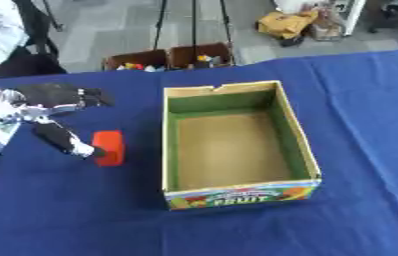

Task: Pick up objects on the table and place them in the box.

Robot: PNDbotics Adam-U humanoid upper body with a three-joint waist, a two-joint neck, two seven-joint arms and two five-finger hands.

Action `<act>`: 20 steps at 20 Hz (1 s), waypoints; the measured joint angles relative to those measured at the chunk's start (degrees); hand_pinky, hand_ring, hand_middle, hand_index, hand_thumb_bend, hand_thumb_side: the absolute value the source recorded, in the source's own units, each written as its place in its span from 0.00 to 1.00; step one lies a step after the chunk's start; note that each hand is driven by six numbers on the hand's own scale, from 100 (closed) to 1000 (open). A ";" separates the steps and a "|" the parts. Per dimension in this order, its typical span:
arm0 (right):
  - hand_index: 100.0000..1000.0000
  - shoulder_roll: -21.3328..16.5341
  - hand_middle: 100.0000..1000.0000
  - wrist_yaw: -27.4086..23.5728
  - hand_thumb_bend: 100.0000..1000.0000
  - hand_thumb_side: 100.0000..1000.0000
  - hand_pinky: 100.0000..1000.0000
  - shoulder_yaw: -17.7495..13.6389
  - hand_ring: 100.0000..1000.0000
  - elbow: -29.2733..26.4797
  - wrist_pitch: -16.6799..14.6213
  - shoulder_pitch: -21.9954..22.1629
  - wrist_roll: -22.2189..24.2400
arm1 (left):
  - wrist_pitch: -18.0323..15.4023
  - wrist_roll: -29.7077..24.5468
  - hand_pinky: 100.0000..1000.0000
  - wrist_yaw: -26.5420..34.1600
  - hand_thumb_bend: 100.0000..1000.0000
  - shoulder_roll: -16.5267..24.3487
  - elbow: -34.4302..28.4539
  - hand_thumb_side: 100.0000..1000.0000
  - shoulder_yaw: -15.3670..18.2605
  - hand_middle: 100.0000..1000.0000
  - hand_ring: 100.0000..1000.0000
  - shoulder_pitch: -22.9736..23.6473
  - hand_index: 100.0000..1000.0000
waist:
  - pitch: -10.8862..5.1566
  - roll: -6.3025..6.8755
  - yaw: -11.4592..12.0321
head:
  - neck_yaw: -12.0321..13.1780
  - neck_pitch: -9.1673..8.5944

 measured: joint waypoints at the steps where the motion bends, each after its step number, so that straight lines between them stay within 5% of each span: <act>1: 0.76 0.01 0.76 -0.02 0.00 0.56 0.75 0.01 0.73 0.00 0.01 -0.05 0.04 | -0.49 0.49 0.78 -1.53 0.58 -0.04 -0.03 0.70 -0.16 0.96 0.92 -0.22 1.00 | 0.00 0.00 -0.11 | 0.10 0.00; 14: 0.76 0.45 0.76 -0.47 0.00 0.55 0.75 0.17 0.73 0.00 0.15 -0.17 0.40 | -5.43 5.43 0.79 -17.35 0.62 -0.04 -1.08 0.73 -1.15 0.96 0.92 -0.81 1.00 | 0.01 0.00 -0.47 | 0.84 0.01; 20: 0.76 0.63 0.75 -0.50 0.00 0.54 0.75 0.16 0.73 0.00 0.25 -0.16 0.49 | -6.33 6.33 0.71 -20.10 0.56 -0.80 1.12 0.81 -1.11 0.92 0.87 -0.14 1.00 | 0.02 0.00 -0.53 | 0.93 0.01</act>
